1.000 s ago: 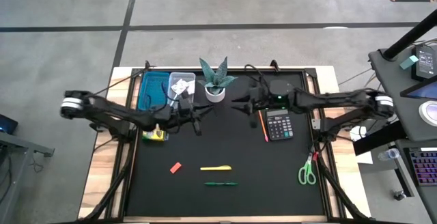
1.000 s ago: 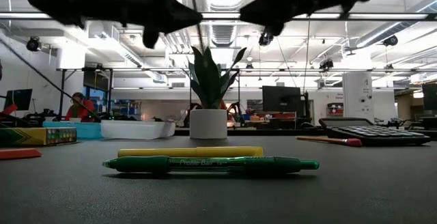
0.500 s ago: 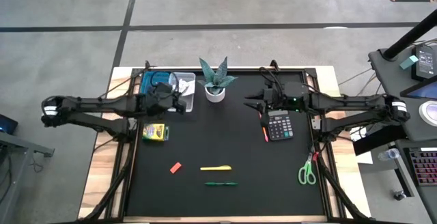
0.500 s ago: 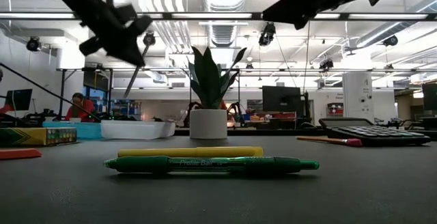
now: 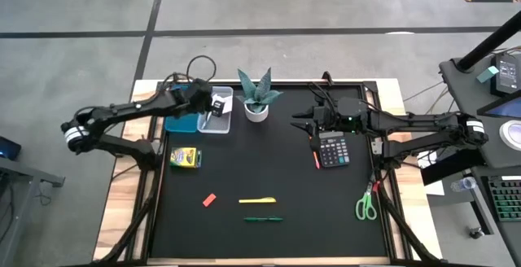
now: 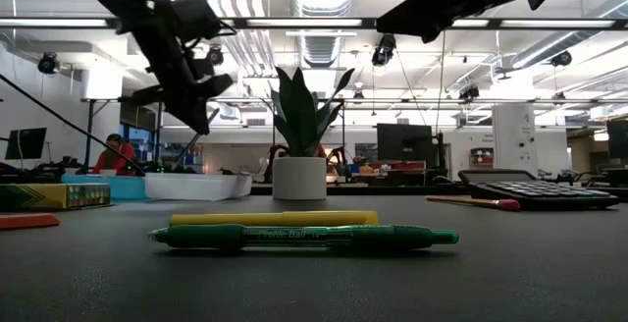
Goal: Pack school essentials
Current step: Put the dark blue pencil into the blue supply box
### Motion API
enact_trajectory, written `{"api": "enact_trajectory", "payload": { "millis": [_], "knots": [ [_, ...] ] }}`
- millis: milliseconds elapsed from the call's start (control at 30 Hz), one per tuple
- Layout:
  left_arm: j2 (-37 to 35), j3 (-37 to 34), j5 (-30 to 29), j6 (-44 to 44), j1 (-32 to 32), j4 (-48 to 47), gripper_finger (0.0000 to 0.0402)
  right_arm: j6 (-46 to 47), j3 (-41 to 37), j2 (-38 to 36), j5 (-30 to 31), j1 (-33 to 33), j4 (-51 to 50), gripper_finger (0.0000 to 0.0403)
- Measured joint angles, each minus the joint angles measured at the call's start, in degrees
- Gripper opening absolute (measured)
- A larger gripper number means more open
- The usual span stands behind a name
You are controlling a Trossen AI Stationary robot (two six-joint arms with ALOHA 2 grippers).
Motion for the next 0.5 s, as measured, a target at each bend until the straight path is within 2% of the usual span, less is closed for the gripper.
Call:
{"api": "enact_trajectory", "payload": {
  "millis": [267, 500],
  "knots": [
    [5.6, 3.5, 5.0, 3.2, 4.4, -0.3, 0.0013, 0.0, 0.0, 0.0, 0.0, 0.0, -0.1, 0.0102],
    [7.1, 3.4, 5.1, 1.3, 5.4, -0.4, 0.0020, -0.4, 0.0, 0.0, 0.0, 0.0, -0.1, 0.0102]
  ]
}}
